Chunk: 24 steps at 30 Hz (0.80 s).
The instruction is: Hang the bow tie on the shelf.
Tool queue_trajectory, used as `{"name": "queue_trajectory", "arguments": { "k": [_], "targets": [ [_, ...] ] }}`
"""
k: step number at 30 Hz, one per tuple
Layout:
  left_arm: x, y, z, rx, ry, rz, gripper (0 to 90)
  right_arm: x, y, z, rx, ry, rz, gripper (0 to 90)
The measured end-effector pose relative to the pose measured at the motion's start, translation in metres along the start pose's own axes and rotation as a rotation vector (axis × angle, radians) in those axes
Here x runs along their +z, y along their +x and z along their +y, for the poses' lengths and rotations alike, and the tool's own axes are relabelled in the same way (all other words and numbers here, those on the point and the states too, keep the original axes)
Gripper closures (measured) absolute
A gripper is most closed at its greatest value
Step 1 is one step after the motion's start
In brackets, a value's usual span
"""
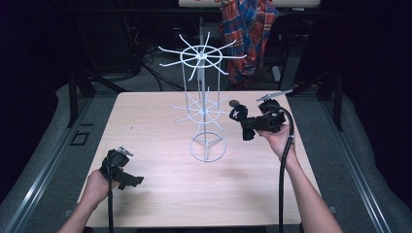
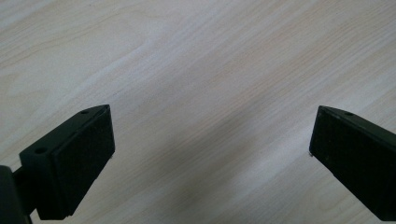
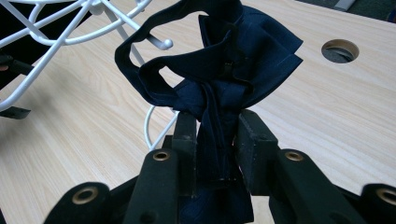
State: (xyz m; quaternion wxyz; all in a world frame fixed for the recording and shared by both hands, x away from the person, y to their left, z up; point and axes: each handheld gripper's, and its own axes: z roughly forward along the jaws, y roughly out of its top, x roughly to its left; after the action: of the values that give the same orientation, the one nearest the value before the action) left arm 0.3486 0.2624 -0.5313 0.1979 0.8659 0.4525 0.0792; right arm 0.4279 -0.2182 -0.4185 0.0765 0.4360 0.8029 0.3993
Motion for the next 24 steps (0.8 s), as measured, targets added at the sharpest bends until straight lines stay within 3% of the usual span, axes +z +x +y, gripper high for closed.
{"name": "queue_trajectory", "arguments": {
  "k": [24],
  "targets": [
    [-0.005,0.004,-0.012,-0.029,-0.001,0.012,0.3,0.021,0.009,0.008,-0.042,0.044,0.023,70.4]
  ]
}}
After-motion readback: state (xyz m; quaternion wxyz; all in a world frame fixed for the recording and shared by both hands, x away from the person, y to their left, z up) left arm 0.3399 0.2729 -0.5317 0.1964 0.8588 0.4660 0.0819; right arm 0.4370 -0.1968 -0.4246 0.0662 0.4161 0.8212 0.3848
